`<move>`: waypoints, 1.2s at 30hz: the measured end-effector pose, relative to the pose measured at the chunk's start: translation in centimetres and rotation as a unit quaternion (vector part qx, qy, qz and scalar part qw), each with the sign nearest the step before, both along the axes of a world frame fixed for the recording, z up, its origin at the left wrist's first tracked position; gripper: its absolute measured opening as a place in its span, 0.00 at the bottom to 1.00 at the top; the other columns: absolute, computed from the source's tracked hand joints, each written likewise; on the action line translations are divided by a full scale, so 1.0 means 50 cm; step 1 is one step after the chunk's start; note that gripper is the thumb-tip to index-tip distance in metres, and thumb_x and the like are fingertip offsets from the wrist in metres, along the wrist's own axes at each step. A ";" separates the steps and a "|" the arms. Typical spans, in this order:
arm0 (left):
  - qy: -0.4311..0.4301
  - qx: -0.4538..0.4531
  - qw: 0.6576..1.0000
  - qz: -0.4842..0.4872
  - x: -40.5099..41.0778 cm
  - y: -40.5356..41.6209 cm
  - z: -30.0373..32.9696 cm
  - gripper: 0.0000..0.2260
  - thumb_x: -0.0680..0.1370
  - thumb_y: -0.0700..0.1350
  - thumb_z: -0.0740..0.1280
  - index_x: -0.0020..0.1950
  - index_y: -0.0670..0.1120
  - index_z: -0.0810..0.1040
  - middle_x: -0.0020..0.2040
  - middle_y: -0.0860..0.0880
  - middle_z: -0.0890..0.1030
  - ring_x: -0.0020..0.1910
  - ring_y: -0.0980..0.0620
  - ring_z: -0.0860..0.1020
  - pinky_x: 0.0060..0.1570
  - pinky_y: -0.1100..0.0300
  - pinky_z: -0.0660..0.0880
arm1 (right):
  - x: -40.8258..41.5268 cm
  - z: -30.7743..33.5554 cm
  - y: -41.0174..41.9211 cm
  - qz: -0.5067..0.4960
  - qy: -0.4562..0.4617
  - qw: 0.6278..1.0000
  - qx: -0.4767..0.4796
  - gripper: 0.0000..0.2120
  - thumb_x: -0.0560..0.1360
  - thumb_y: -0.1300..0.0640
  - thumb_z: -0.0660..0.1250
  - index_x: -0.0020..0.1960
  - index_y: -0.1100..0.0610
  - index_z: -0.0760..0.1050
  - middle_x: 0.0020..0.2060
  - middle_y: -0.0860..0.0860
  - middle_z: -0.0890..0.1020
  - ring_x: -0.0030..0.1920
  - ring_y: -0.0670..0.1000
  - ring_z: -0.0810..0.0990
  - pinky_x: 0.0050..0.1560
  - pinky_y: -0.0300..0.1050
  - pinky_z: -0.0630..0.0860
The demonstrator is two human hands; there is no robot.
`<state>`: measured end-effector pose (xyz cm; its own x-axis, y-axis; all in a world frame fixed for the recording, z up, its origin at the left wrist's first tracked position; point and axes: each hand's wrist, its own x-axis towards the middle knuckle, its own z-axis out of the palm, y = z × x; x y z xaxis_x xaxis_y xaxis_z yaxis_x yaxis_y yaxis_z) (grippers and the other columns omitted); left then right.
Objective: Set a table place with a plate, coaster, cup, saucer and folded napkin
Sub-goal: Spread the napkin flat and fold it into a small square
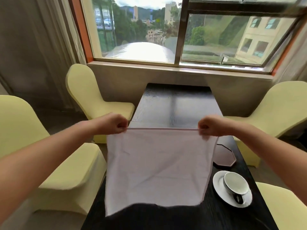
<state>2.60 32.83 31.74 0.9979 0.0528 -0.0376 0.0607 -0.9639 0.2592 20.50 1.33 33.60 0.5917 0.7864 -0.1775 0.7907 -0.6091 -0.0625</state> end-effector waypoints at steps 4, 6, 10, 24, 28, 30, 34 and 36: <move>-0.061 0.065 0.996 0.019 0.051 0.021 0.072 0.04 0.73 0.37 0.67 0.43 0.39 0.82 0.41 0.42 0.81 0.40 0.45 0.77 0.43 0.55 0.74 | 0.049 0.069 -0.011 -0.061 -0.092 0.988 0.108 0.03 0.70 0.64 0.69 0.42 0.57 0.80 0.39 0.55 0.84 0.41 0.56 0.82 0.46 0.46 0.77; -0.164 0.079 0.983 0.034 0.062 0.023 0.102 0.05 0.74 0.36 0.66 0.43 0.38 0.81 0.42 0.40 0.81 0.41 0.41 0.78 0.44 0.52 0.76 | 0.062 0.099 -0.013 -0.081 -0.171 0.968 0.163 0.04 0.71 0.62 0.67 0.45 0.58 0.80 0.42 0.58 0.84 0.45 0.62 0.81 0.47 0.50 0.76; -0.343 0.139 0.928 0.047 0.045 0.017 0.103 0.06 0.76 0.36 0.64 0.43 0.36 0.80 0.40 0.39 0.80 0.40 0.39 0.78 0.39 0.48 0.77 | 0.056 0.120 -0.028 -0.072 -0.333 0.909 0.238 0.05 0.73 0.63 0.65 0.43 0.62 0.79 0.35 0.63 0.82 0.40 0.66 0.80 0.48 0.55 0.73; -0.366 0.119 0.922 -0.039 -0.193 -0.049 -0.222 0.09 0.76 0.42 0.63 0.41 0.41 0.81 0.38 0.45 0.81 0.39 0.44 0.78 0.48 0.53 0.71 | -0.159 -0.179 -0.207 -0.021 -0.362 0.901 0.236 0.09 0.73 0.62 0.64 0.35 0.59 0.76 0.29 0.54 0.80 0.35 0.58 0.80 0.55 0.54 0.69; -0.297 0.090 0.949 -0.052 -0.278 -0.091 -0.355 0.09 0.76 0.42 0.62 0.38 0.44 0.79 0.37 0.47 0.80 0.39 0.47 0.75 0.50 0.56 0.68 | -0.270 -0.327 -0.254 -0.038 -0.262 0.940 0.216 0.11 0.73 0.60 0.59 0.35 0.57 0.75 0.31 0.52 0.80 0.36 0.57 0.80 0.54 0.53 0.70; -0.240 0.097 0.964 -0.062 -0.316 -0.110 -0.418 0.09 0.75 0.40 0.62 0.36 0.45 0.78 0.35 0.48 0.79 0.36 0.47 0.77 0.49 0.56 0.70 | -0.316 -0.407 -0.278 -0.043 -0.221 0.958 0.179 0.11 0.73 0.59 0.58 0.34 0.55 0.75 0.29 0.51 0.78 0.35 0.55 0.80 0.55 0.51 0.69; -0.093 0.114 0.988 -0.049 -0.363 -0.145 -0.509 0.09 0.66 0.34 0.72 0.33 0.47 0.76 0.32 0.50 0.78 0.32 0.50 0.78 0.47 0.53 0.78 | -0.363 -0.530 -0.299 -0.060 -0.144 0.980 0.127 0.11 0.62 0.68 0.74 0.31 0.55 0.75 0.25 0.50 0.76 0.29 0.52 0.77 0.52 0.51 0.77; -0.018 0.117 0.992 -0.034 -0.381 -0.170 -0.543 0.12 0.60 0.33 0.76 0.30 0.47 0.76 0.30 0.50 0.77 0.30 0.51 0.77 0.45 0.53 0.78 | -0.378 -0.574 -0.308 -0.074 -0.096 0.985 0.121 0.13 0.61 0.70 0.74 0.29 0.57 0.73 0.23 0.51 0.73 0.26 0.53 0.73 0.44 0.47 0.77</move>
